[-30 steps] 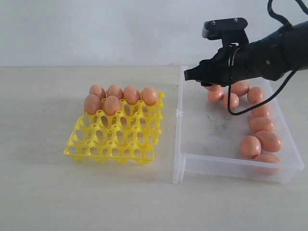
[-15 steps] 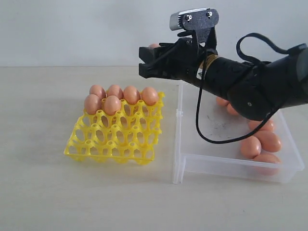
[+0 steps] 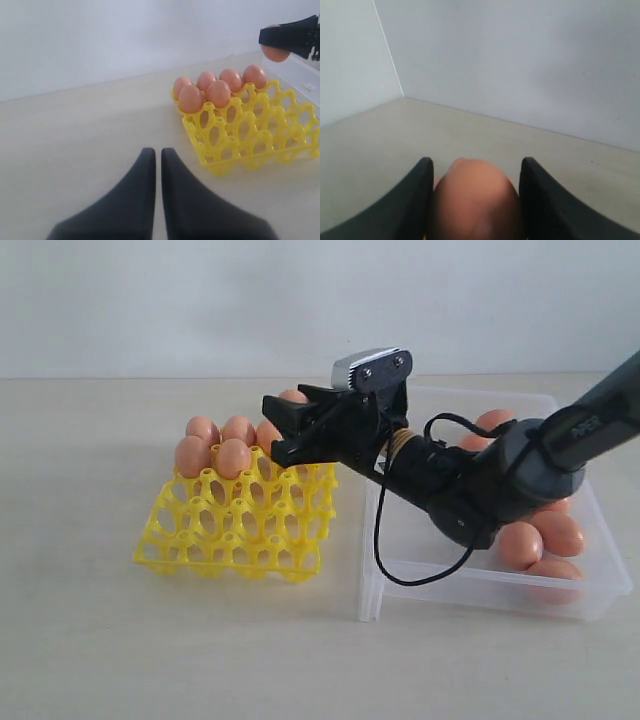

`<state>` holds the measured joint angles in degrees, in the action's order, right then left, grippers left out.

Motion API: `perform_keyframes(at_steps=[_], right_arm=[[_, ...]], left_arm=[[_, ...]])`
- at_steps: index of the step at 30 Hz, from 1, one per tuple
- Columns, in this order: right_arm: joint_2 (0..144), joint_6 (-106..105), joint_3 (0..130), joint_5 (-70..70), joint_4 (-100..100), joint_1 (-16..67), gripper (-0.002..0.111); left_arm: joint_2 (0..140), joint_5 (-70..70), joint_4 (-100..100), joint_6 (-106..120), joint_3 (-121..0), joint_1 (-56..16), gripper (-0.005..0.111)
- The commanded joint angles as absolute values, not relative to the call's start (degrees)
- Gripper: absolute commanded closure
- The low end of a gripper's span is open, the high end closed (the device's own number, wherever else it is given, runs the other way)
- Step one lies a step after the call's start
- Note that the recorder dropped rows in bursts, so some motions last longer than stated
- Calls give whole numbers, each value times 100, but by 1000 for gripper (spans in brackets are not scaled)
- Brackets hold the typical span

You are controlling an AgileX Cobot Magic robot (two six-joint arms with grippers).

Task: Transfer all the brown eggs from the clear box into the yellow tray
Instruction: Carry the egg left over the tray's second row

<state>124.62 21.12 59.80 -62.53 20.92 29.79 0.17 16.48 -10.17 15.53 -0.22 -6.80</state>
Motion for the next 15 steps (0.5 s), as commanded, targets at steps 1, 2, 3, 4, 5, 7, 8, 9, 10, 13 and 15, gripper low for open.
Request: perform_keyframes(at_steps=[1,2,3,4,5,7,8,9,10,13,15], right_arm=[[12827,2126,6383,-6215,2429,2996,109],[12864,2174,6474,-6095,2455,2996,109],[12906,2224,6547,-5888,2466,2996,109],[12918,2259,6623,-5714,2481,3022,109],[12943,2261,6673,-5595,2481,3034,109],[12997,2261,6811,-5462,2536,3052,109],[13031,2261,6866,-5462,2618,3060,109],[13063,2261,6952,-5449,2640,3082,109],[13097,2261,7006,-5428,2640,3103,109],[13196,2301,7183,-5201,2628,3149,109],[13253,2328,7284,-4990,2628,3162,109]], left_arm=[[0,1625,-1009,1554,0,-714,103],[0,1625,-1009,1554,0,-714,103],[0,1625,-1009,1554,0,-714,103],[0,1625,-1009,1554,0,-714,103],[0,1625,-1009,1554,0,-714,103],[0,1625,-1009,1554,0,-714,103],[0,1625,-1009,1554,0,-714,103],[0,1625,-1009,1554,0,-714,103],[0,1625,-1009,1554,0,-714,103],[0,1625,-1009,1554,0,-714,103],[0,1625,-1009,1554,0,-714,103]])
